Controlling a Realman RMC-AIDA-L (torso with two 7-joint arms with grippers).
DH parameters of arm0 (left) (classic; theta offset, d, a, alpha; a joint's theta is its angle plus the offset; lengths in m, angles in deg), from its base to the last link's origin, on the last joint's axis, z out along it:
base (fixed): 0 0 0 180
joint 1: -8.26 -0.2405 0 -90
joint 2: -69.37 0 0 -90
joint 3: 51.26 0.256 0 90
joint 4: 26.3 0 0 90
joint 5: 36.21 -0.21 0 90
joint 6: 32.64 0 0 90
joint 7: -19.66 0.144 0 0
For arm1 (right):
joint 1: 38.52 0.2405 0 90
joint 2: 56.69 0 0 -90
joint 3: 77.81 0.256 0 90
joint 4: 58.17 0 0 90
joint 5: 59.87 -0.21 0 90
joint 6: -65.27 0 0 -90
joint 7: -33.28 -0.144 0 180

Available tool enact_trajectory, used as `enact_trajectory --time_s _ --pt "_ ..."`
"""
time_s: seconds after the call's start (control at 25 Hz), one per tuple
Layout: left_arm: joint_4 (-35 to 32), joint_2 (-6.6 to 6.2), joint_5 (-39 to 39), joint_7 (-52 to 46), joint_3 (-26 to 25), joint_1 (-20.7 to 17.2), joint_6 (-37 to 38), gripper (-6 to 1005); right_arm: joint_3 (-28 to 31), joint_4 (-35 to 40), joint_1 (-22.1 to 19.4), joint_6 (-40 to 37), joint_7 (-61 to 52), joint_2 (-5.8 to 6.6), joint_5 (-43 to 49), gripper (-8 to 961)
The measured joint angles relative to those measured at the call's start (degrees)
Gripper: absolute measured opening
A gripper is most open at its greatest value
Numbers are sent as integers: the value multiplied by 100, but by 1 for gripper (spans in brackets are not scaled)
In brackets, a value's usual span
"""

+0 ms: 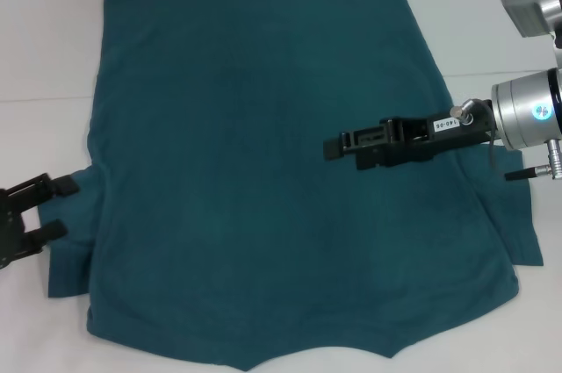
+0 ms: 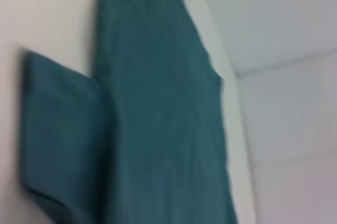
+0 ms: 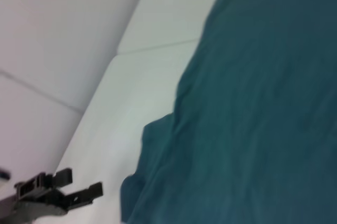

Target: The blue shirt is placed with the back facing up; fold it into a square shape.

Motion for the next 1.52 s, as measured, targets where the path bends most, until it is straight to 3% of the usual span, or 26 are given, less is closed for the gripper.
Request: enact_trajectory --time_s 0.4,1.36,1.52 --pt "78 -50 -470 -43 47 -57 -894 855 11 -12 -48 117 -64 8 3 896" --pt "432 -78 -653 -33 808 255 -1428 855 53 -17 -172 244 -53 5 -34 890" --pt "397 -92 -677 -66 811 270 -1372 813 97 -16 -176 245 -46 7 -42 889"
